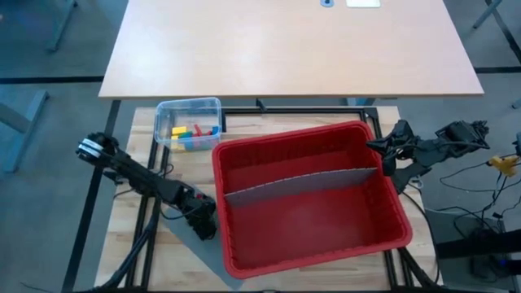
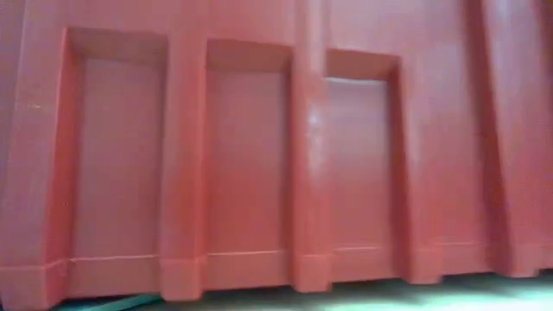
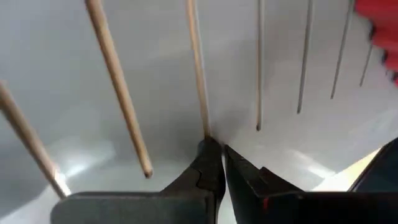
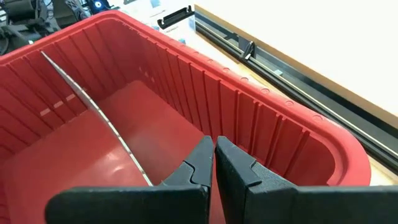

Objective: Sort blocks
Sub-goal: Insert the bin divider into the red bin

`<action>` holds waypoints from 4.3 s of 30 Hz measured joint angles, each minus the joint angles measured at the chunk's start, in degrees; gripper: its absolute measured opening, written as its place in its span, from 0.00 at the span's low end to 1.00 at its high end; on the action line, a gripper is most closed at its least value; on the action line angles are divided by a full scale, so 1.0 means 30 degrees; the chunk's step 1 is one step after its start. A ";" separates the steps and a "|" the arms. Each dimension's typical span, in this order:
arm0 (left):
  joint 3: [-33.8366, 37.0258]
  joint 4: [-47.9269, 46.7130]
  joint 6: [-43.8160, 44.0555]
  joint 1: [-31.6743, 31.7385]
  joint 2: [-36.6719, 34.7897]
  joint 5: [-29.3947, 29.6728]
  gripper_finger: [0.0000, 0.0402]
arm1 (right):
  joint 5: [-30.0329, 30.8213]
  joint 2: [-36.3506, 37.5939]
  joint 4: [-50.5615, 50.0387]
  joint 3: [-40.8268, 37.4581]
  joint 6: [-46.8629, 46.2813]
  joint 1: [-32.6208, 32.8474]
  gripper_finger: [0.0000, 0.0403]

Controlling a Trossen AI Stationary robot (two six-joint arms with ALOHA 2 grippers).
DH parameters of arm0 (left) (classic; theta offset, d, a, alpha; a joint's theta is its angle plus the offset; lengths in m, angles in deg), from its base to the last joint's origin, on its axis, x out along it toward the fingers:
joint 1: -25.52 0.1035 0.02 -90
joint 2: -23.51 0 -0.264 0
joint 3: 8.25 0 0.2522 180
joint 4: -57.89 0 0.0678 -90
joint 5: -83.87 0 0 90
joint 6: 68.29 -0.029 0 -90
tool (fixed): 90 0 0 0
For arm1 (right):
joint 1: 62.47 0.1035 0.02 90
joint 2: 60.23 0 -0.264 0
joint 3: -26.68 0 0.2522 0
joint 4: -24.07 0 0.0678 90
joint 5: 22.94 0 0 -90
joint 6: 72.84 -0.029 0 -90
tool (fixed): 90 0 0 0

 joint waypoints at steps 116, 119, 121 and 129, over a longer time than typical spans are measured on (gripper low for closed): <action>-0.3257 -0.2475 -0.3861 -0.1041 0.0057 0.3583 0.00 | 0.1574 0.0007 -0.0827 -0.0036 0.0305 0.0000 0.00; -0.3240 -0.1850 -0.3991 -0.1249 0.1042 0.3108 0.00 | 0.1602 0.0007 -0.0848 -0.0036 0.0187 0.0000 0.00; -0.3235 -0.1297 -0.4432 -0.1416 0.1581 0.2739 0.00 | 0.1684 0.0007 -0.0879 -0.0036 0.0062 0.0002 0.00; -0.2860 -0.1793 -0.4999 -0.1883 0.2632 -0.1098 0.00 | 0.1811 0.0007 -0.0916 -0.0036 -0.0168 0.0006 0.00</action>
